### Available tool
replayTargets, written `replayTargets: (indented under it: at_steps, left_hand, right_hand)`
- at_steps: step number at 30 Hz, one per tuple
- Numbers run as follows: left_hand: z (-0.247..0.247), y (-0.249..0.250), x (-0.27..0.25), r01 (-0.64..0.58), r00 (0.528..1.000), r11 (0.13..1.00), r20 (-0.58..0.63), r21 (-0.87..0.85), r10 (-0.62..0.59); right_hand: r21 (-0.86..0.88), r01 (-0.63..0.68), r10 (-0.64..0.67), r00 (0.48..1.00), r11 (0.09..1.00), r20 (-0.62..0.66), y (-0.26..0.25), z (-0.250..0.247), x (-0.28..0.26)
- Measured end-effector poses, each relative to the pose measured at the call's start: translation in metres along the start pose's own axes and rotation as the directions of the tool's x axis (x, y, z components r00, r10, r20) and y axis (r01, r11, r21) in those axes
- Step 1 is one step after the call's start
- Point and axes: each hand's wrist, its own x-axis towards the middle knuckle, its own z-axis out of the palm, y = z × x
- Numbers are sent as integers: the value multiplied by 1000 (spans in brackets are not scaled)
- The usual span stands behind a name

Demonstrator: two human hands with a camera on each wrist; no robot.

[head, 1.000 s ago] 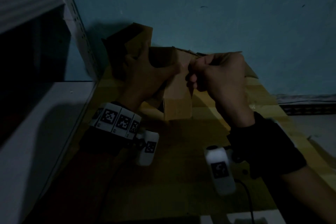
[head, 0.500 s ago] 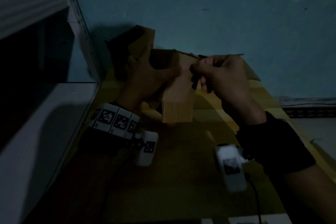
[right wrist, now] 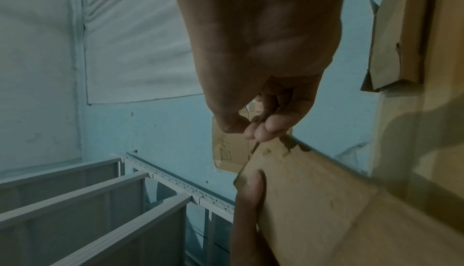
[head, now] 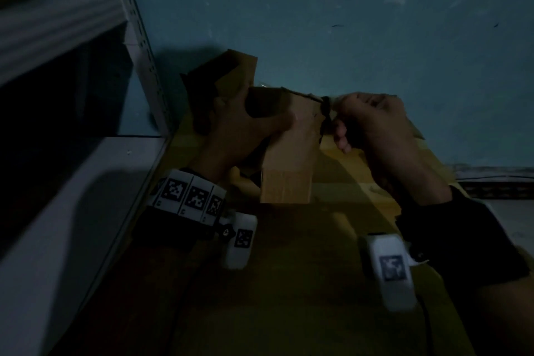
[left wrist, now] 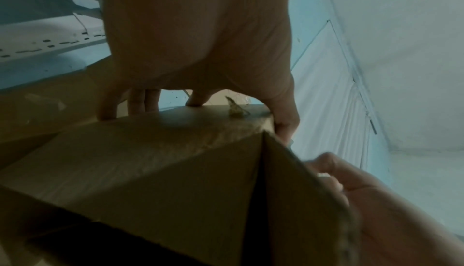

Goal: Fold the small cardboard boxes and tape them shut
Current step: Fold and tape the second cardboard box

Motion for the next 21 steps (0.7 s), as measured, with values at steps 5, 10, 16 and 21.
replayTargets:
  at_steps: [5,10,16,21]
  left_hand:
    - [-1,-3,0,2,999,995,42,-99,2]
    - [-6,-1,-3,-132,985,988,105,-75,139]
    - [-21,0,-13,-244,912,964,312,-105,265]
    - [-26,-1,-16,-295,852,939,397,-178,343]
  right_hand:
    - [-12,-41,41,999,999,16,-4,-12,5]
    - [-7,-61,60,995,998,-77,-4,-15,5]
    - [62,15,-2,976,998,-216,-2,-29,10]
    - [120,40,-8,965,992,-263,4,-42,16]
